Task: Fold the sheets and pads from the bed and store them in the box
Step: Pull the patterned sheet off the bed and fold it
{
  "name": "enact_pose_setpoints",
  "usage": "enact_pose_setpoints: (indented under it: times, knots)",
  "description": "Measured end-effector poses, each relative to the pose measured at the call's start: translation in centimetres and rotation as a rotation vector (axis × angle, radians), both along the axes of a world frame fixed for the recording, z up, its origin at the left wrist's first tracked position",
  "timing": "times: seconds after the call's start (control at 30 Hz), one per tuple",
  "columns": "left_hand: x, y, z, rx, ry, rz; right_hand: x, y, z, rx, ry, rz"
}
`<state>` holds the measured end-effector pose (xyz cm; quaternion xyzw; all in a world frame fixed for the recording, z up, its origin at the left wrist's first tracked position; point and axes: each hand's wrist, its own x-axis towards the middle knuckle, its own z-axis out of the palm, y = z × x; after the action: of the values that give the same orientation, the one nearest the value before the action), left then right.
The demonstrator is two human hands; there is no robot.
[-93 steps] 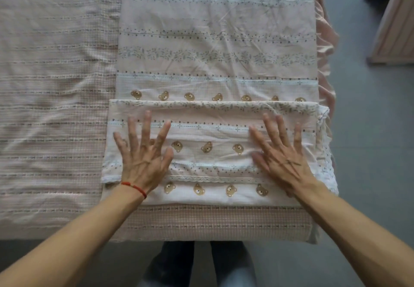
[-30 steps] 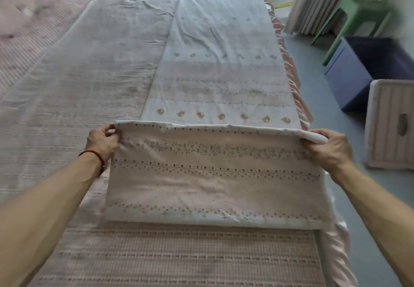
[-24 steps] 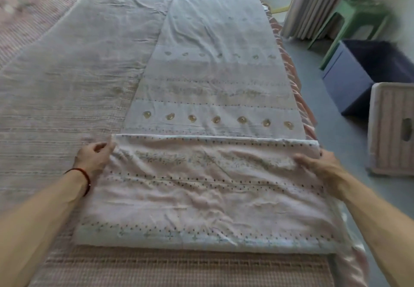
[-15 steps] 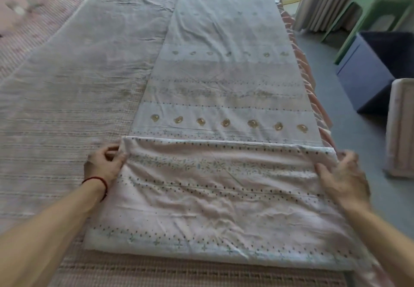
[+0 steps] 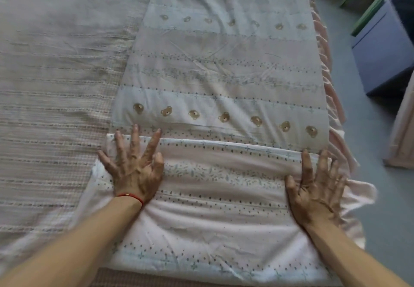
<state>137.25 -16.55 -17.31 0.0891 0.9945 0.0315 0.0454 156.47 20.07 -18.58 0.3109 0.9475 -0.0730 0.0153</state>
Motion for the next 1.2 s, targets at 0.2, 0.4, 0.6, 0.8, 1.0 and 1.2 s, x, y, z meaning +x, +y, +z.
enact_pose_setpoints:
  times: [0.2, 0.4, 0.6, 0.8, 1.0, 1.2]
  knots:
    - [-0.3, 0.4, 0.5, -0.039, -0.03, 0.006, -0.1, 0.2, -0.9, -0.009, 0.059, -0.006]
    - [0.2, 3.1, 3.4, -0.325, -0.103, 0.206, -0.1, 0.6, -0.3, -0.111, 0.045, 0.023]
    - [9.0, 12.0, 5.7, -0.106, -0.147, 0.511, 0.1, 1.1, 1.5, -0.304, 0.032, 0.109]
    - [12.1, 19.6, 3.7, 0.183, -0.274, 0.581, -0.9, 2.8, 6.1, -0.129, 0.13, 0.763]
    - [12.1, 19.7, 2.5, 0.112, -0.254, 0.591, -9.4, 1.8, 3.3, -0.075, -0.042, 1.261]
    - [12.3, 19.9, 0.4, 0.041, -0.098, 0.6, -10.1, 0.7, 1.4, -0.158, -0.012, 1.216]
